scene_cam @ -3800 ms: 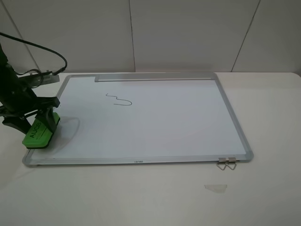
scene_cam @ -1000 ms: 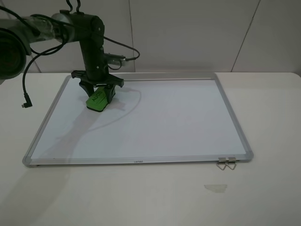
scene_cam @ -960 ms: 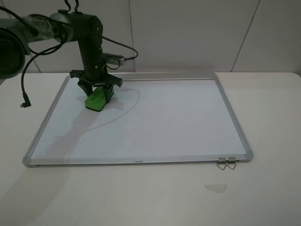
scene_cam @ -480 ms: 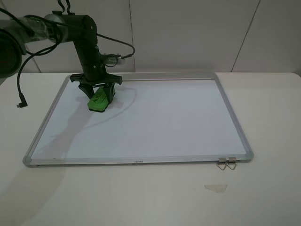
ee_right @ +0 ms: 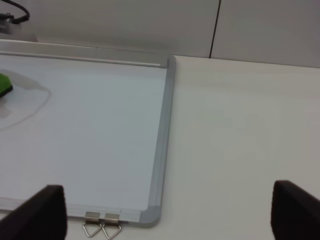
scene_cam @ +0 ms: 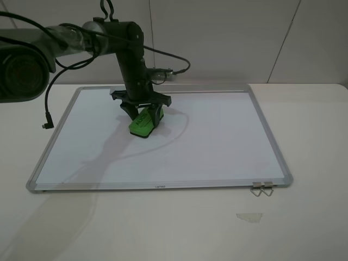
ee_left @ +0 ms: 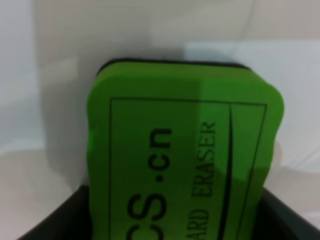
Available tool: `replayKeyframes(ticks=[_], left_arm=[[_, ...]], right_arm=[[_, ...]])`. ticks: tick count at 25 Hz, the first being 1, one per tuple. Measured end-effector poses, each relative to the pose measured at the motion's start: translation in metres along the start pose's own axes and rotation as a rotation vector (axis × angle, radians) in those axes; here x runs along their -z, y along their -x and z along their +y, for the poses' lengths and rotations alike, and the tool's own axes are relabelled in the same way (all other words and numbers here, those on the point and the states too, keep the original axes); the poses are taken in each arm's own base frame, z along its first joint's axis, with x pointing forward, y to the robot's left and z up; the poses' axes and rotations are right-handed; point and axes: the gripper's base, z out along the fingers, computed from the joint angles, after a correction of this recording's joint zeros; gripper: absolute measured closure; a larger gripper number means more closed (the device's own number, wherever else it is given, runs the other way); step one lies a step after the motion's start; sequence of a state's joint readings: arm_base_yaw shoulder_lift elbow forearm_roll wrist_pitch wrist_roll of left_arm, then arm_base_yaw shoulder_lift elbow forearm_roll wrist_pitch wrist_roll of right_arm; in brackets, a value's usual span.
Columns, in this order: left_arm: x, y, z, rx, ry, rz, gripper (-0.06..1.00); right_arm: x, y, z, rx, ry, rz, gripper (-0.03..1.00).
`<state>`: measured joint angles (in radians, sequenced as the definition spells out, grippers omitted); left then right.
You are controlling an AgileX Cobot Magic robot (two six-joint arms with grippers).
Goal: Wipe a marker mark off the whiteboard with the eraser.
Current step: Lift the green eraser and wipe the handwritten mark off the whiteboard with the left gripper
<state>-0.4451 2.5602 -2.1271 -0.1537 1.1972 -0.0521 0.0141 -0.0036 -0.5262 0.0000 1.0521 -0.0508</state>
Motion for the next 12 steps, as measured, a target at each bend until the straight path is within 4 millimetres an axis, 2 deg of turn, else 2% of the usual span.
replayKeyframes(ticks=[3,7,10,12], left_arm=[[0.000,0.000,-0.003,-0.010,-0.002,0.001,0.35],[0.001,0.001,0.008,0.017,-0.013,-0.002,0.35],[0.005,0.003,0.032,0.069,0.000,-0.009,0.35],[0.008,0.003,0.057,0.131,0.005,-0.016,0.35]], right_arm=[[0.000,0.000,0.000,0.000,0.000,0.000,0.15],[0.000,0.000,0.000,0.000,0.000,0.000,0.15],[0.000,0.000,0.000,0.000,0.000,0.000,0.15],[0.000,0.000,0.000,0.000,0.000,0.000,0.15]])
